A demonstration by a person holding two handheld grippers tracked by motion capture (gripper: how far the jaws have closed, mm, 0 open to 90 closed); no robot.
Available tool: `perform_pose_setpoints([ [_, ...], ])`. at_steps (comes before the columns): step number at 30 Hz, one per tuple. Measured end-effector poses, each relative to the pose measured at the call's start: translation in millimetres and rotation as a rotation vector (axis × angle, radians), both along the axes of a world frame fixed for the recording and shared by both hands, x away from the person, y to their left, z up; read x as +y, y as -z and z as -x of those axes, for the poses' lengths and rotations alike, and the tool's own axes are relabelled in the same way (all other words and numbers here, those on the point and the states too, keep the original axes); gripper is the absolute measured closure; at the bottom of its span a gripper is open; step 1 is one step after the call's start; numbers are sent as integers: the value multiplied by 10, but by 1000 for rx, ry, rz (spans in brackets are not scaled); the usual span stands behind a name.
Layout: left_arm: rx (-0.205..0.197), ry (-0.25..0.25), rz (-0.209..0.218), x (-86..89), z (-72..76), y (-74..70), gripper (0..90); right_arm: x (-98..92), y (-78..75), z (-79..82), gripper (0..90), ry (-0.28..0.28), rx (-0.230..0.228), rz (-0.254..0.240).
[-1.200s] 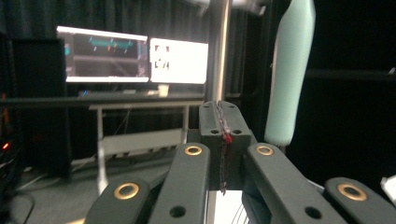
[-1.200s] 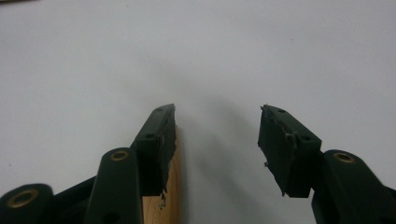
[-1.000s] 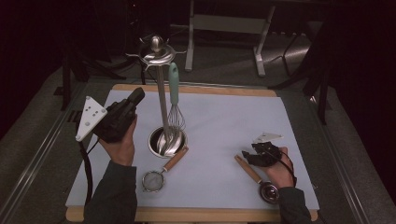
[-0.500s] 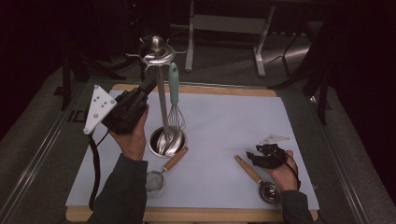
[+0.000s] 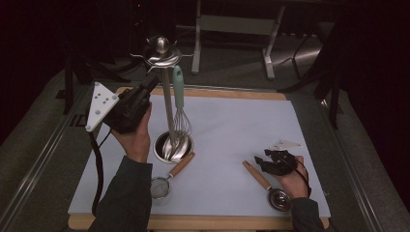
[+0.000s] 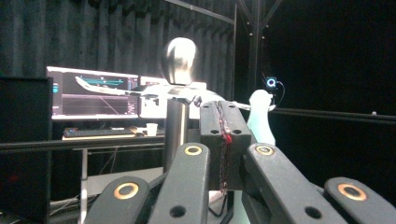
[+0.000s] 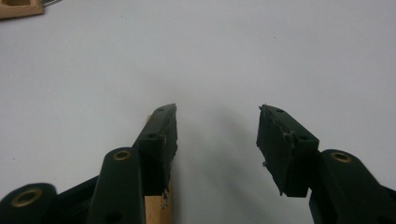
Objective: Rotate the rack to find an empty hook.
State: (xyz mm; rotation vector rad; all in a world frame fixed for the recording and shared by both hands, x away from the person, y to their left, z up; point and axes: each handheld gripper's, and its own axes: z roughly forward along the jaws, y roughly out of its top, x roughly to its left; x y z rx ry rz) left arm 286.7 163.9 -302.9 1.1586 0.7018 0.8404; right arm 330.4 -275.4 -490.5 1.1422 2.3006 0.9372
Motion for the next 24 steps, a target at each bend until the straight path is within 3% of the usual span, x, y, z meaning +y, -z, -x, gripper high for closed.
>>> perform_pose_setpoints([
  [11,-5,-25,43,141,-25,-45,898,-7,-14,11,471,-3,-4,-9],
  [24,36,-69,27,274,-162,-118,898,-1,-18,18,471,-7,-5,-12],
])
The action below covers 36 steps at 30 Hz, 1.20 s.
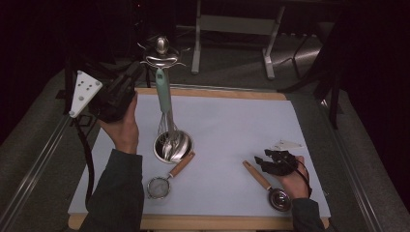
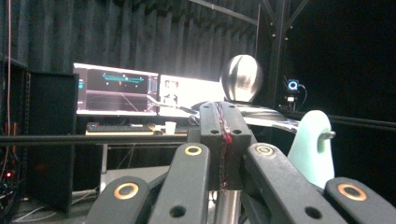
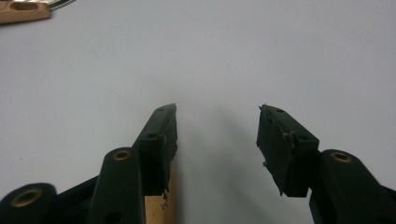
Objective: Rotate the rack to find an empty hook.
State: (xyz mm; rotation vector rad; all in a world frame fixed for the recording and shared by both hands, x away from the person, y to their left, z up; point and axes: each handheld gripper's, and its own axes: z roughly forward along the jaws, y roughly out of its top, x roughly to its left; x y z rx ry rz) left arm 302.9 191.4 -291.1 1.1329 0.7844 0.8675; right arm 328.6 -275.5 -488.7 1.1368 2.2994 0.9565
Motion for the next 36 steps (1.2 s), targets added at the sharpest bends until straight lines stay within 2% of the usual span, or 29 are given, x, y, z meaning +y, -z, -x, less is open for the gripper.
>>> perform_pose_setpoints([
  [9,21,-28,-18,34,-95,-27,898,0,2,0,471,-4,0,3],
  [25,63,-19,-17,71,-237,-66,899,-10,17,-3,471,-4,6,6],
  [36,69,-5,-31,100,-210,-85,898,-10,30,-5,470,-5,15,7],
])
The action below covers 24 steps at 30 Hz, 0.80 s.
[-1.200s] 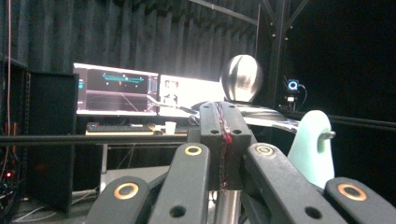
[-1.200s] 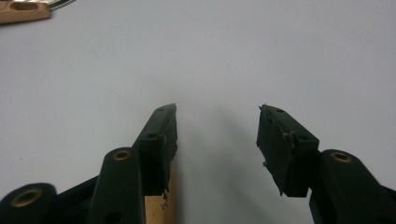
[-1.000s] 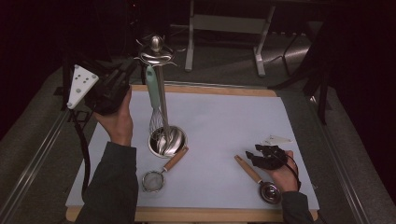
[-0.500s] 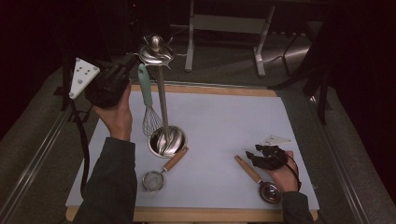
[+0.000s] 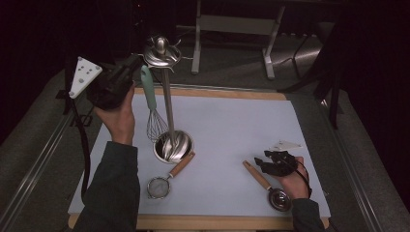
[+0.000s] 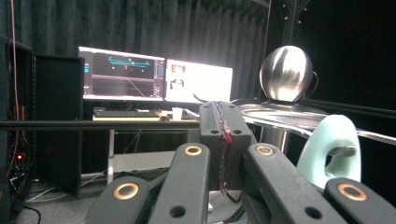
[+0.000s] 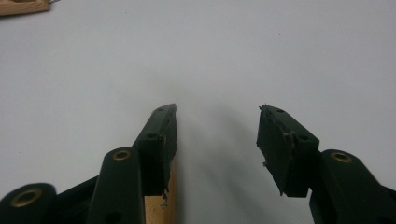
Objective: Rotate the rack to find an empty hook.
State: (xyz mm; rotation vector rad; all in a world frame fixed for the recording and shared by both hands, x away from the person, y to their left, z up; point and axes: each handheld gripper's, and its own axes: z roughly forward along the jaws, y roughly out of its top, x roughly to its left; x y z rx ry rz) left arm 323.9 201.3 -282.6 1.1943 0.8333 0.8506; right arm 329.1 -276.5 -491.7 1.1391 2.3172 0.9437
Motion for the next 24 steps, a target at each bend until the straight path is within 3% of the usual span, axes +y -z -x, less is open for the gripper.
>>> perform_pose_setpoints([
  [17,41,-12,-64,166,138,114,897,-52,3,12,469,17,7,-8],
  [24,49,-14,-70,205,185,171,896,-57,11,21,468,17,7,-6],
])
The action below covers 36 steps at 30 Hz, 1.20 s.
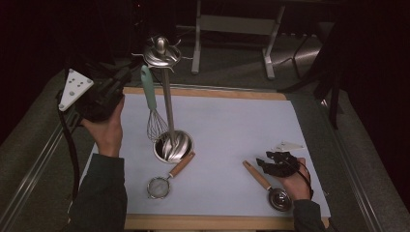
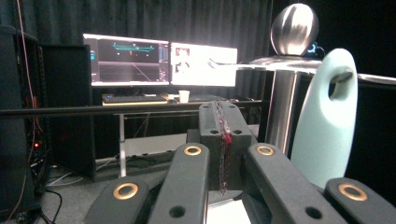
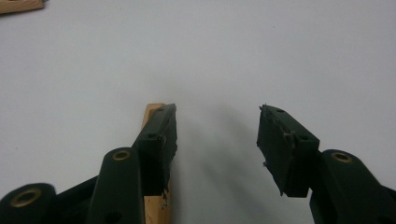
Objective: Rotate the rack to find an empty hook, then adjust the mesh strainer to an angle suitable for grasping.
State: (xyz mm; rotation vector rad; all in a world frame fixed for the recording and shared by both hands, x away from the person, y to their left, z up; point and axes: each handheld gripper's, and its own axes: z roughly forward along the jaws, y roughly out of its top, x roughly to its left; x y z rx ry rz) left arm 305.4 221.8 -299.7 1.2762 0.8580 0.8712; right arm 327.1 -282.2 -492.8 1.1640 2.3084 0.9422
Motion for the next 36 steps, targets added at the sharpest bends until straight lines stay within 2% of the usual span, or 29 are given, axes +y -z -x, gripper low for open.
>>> perform_pose_setpoints([
  [12,55,30,-45,30,56,208,880,-15,-5,11,469,6,1,-2],
  [14,68,44,-45,30,73,266,855,-12,0,9,469,6,1,-2],
  [17,89,58,-77,-2,103,355,834,-8,-1,12,469,5,2,-2],
  [22,120,82,-94,-38,152,520,783,-16,-3,23,468,6,-2,-4],
  [25,153,102,-123,-70,170,654,760,-21,-5,26,468,9,1,-4],
  [36,313,152,-160,-94,253,1220,734,-24,-5,30,467,7,-2,-2],
])
